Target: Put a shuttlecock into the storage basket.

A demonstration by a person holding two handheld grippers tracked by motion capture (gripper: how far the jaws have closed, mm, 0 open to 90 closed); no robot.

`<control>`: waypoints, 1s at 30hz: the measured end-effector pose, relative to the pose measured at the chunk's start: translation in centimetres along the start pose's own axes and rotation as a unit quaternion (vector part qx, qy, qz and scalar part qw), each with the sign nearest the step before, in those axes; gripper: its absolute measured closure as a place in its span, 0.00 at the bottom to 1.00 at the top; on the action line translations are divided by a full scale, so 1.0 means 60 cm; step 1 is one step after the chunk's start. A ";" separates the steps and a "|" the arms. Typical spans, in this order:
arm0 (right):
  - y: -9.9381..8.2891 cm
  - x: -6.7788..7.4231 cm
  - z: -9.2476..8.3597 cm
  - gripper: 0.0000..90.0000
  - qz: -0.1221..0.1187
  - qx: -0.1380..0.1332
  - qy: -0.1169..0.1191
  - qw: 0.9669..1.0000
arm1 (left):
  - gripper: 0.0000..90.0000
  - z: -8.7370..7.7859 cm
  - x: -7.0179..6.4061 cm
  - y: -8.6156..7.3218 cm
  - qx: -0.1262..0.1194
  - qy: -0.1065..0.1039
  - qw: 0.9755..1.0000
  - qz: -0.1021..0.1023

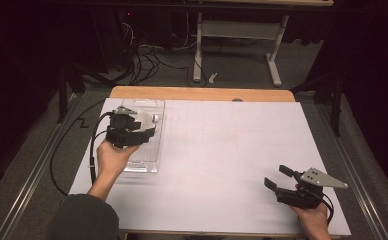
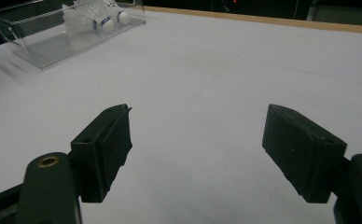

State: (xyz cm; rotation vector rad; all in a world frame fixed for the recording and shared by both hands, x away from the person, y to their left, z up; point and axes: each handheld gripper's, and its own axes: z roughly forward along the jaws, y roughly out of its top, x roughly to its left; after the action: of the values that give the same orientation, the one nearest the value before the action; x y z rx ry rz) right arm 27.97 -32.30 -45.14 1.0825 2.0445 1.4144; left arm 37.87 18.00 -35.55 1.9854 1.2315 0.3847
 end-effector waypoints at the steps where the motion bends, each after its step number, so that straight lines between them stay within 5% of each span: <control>1: 0.000 0.000 0.000 0.27 0.000 0.000 0.000 1.000 | 0.47 -0.001 0.000 -0.001 -0.001 0.000 1.000 0.000; 30: 0.000 0.000 0.000 0.27 0.000 0.000 0.000 1.000 | 0.47 -0.015 -0.011 -0.015 -0.015 -0.010 1.000 0.002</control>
State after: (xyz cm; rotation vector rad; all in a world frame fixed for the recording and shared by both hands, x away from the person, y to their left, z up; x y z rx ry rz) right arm 27.97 -32.30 -45.14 1.0823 2.0445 1.4151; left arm 36.41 18.05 -35.53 1.9616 1.2018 0.3830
